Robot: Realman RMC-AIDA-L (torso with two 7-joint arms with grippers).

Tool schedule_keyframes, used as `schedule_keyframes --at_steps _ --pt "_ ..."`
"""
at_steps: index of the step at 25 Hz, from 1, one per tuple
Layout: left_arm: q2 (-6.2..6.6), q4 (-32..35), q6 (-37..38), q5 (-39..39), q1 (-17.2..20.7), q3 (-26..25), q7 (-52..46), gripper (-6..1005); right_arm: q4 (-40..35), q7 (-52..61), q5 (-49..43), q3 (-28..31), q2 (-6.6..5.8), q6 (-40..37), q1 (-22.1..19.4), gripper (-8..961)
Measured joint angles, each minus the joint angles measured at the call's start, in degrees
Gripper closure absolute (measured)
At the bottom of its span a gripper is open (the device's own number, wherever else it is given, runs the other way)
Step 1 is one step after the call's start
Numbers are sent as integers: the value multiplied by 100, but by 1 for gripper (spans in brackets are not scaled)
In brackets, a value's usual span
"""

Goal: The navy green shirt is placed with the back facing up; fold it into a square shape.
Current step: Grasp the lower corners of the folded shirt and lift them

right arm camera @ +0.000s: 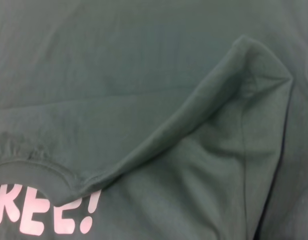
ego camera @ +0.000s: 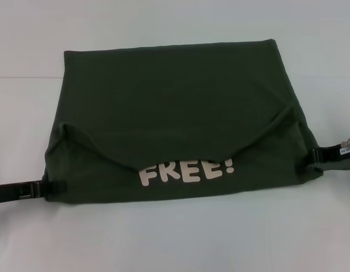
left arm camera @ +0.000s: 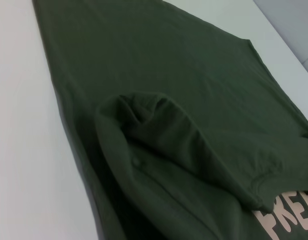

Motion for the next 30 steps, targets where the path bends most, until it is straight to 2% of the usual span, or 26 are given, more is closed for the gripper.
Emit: schedule_keyframes --at_steps 4,10,17,22,26,30 --pt "109 -8 233 98 -46 43 -267 941 -13 -179 43 13 -19 -194 -34 858" --pt "277 6 811 831 -222 49 -826 941 -26 -728 70 38 -72 -827 -169 875" --pt "553 79 1981 1772 -470 -4 -1274 941 -37 -1692 26 -3 -198 -2014 -467 909" --pt "736 162 2950 1969 -586 1 -1287 941 -37 -2588 -14 -29 -208 -2811 -703 909" --pt "770 167 3592 2196 -656 45 -1258 941 -37 -3065 -262 -41 -100 -3061 -809 909" --pt "735 121 3838 2230 -665 336 -1237 941 21 -3278 -468 -45 -51 -3165 -834 909"
